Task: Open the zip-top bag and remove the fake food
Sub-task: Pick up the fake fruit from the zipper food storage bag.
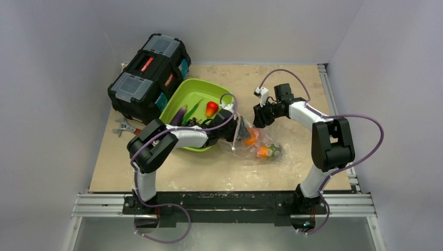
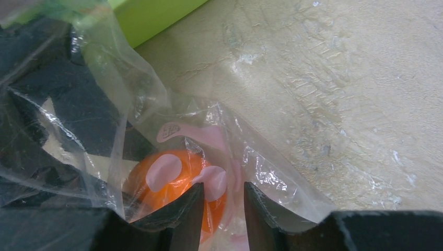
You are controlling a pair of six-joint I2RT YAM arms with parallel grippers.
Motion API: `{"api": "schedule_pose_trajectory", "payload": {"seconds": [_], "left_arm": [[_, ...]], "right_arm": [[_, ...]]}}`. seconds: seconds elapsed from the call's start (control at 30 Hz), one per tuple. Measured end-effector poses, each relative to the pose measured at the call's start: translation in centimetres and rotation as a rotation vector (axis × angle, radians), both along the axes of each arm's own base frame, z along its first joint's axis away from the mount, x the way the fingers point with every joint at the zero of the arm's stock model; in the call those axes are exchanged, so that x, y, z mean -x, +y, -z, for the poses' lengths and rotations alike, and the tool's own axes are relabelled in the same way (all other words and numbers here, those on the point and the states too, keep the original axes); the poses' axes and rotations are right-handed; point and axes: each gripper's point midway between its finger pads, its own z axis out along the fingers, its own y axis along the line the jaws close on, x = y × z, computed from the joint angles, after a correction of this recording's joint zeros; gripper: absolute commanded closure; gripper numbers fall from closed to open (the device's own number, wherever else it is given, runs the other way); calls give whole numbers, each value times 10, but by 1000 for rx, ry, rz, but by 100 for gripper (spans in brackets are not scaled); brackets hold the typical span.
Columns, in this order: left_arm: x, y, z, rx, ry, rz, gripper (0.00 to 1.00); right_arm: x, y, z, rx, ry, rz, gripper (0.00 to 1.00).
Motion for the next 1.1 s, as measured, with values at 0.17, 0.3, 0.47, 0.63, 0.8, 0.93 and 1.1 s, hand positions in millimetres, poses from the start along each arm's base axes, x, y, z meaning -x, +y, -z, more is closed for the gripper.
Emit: {"api": "schedule_pose_trajectory", "payload": {"seconds": [0.17, 0.3, 0.47, 0.63, 0.8, 0.93, 1.1], "left_arm": [[-2, -7, 4, -10, 27, 35, 52], [-3, -11, 6, -13, 51, 54, 94], [-2, -10, 5, -32, 40, 80, 100], [3, 6, 0, -93, -11, 98, 100], [11, 32, -13, -168, -67, 103, 100], [16, 41, -29, -172, -111, 113, 100], [23, 48, -30, -178, -121, 126, 100]], "right_arm": [[1, 1, -1, -7, 7, -9, 67], [3, 1, 0, -7, 9, -19, 67], [6, 2, -1, -8, 0, -49, 58], [24, 6, -27, -59, -41, -123, 32], [38, 3, -95, -103, -275, -192, 23], [48, 0, -118, -91, -416, -298, 14], [71, -4, -87, -61, -387, -425, 1]]}}
